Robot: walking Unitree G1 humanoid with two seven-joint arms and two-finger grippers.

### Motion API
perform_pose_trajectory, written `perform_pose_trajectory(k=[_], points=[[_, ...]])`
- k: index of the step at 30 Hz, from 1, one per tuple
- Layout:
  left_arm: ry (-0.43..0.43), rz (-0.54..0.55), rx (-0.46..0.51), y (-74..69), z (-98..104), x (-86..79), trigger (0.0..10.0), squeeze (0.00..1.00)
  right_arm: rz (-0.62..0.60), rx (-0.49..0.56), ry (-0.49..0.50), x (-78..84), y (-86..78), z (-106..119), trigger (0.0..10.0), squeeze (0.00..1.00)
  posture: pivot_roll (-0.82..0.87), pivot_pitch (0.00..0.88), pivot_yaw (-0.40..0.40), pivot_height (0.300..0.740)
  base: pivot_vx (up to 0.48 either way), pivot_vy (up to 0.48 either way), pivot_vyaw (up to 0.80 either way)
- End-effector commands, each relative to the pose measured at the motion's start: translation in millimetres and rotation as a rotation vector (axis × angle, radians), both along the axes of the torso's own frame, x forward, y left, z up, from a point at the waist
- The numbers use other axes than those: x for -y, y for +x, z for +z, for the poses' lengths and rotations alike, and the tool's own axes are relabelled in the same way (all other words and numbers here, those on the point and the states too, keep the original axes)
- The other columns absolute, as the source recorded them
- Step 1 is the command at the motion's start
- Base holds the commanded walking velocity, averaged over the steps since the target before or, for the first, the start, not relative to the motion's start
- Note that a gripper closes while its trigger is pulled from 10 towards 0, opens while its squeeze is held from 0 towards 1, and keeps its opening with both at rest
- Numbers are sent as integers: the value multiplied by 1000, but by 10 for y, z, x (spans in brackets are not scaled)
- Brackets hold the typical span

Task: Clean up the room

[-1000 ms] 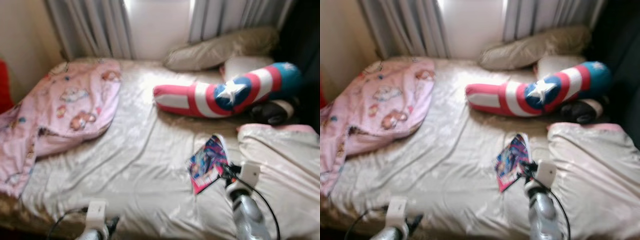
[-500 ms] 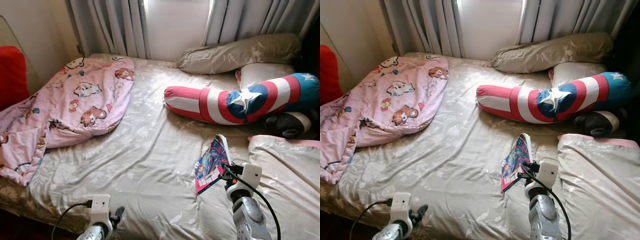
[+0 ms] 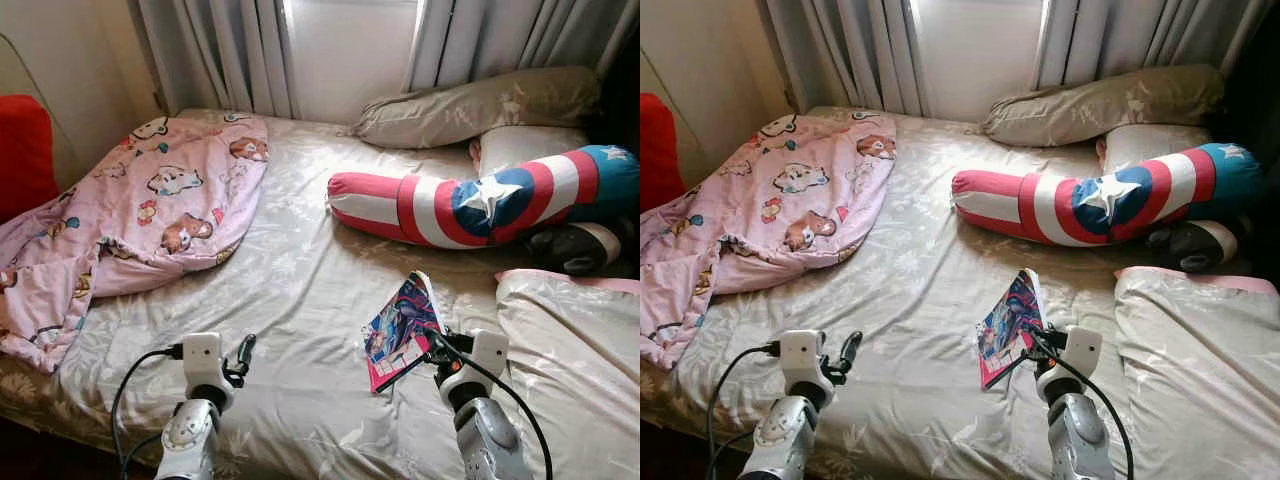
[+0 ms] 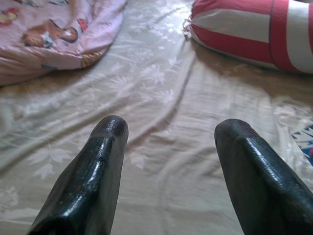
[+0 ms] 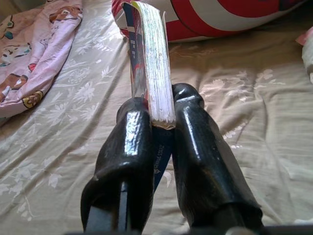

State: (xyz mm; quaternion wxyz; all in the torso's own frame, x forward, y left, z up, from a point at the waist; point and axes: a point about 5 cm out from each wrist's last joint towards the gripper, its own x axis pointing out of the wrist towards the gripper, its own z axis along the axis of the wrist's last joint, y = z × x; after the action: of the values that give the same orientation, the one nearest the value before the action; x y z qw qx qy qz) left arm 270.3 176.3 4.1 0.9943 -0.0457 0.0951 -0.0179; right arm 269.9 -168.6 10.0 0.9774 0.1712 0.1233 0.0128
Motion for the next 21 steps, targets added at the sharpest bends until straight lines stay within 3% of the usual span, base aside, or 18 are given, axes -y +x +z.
perform_pose_trajectory(k=[1, 11, 21], points=[[-3, 8, 27, 20, 44, -8, 10000, 0, 5, 26, -3, -7, 64, 65, 10000, 0, 31, 5, -6, 740, 0, 0, 0], [-24, 19, 37, 94, 107, -52, 10000, 0, -25, 11, -39, 32, 65, 44, 10000, 0, 35, 0, -2, 672, 0, 0, 0], [-49, 36, 65, 161, 185, -72, 10000, 0, -47, 19, -34, 38, 69, 40, 10000, 0, 39, 0, 0, 672, 0, 0, 0]])
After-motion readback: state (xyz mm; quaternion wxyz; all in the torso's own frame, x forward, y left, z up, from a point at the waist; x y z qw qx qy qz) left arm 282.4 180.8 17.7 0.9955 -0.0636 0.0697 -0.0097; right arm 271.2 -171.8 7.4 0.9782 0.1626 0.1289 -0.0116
